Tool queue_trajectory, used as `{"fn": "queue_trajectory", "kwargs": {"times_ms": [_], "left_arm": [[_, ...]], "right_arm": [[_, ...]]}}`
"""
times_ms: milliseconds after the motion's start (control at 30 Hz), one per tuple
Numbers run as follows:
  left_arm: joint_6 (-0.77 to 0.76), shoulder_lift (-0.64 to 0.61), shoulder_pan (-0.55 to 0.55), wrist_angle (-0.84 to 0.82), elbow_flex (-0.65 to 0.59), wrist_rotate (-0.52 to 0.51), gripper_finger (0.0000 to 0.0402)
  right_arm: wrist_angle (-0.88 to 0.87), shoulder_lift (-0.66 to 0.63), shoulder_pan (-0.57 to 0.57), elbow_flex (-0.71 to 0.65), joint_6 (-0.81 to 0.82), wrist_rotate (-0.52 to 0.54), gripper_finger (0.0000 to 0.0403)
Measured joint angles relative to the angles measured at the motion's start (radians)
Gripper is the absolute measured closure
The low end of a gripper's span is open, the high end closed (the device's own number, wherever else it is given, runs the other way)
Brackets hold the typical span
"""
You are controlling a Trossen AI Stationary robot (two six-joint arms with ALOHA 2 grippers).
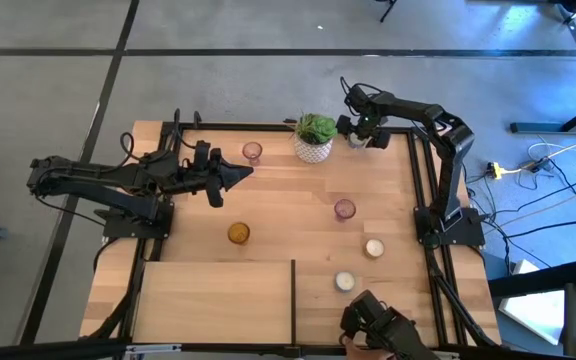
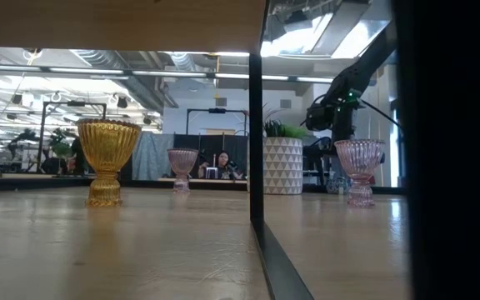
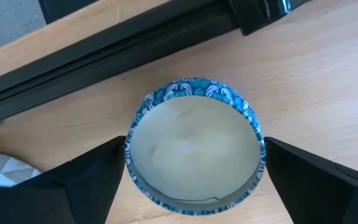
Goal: Pick & Place candle stick holders
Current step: Put the top blue scented candle on the shelf
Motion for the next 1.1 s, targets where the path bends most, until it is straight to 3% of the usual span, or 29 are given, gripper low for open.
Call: {"fn": "queue_trajectory", "kwargs": {"times_ms": [433,933,1100], "left_arm": [[-0.002,0.000,0.000,0.000,0.000,0.000,0.0398],[-0.012,0.000,0.000,0.001,0.000,0.000,0.0398],[-0.017,0.000,0.000,0.001,0.000,0.000,0.0398]], "right_arm": [[0.000,0.000,0.000,0.000,-0.025,-0.001,0.0108],[-0.043,0.018,0.000,0.000,-0.073,-0.006,0.0154],[-0.038,0.018,0.000,0.000,-0.101,-0.006,0.0147]]}}
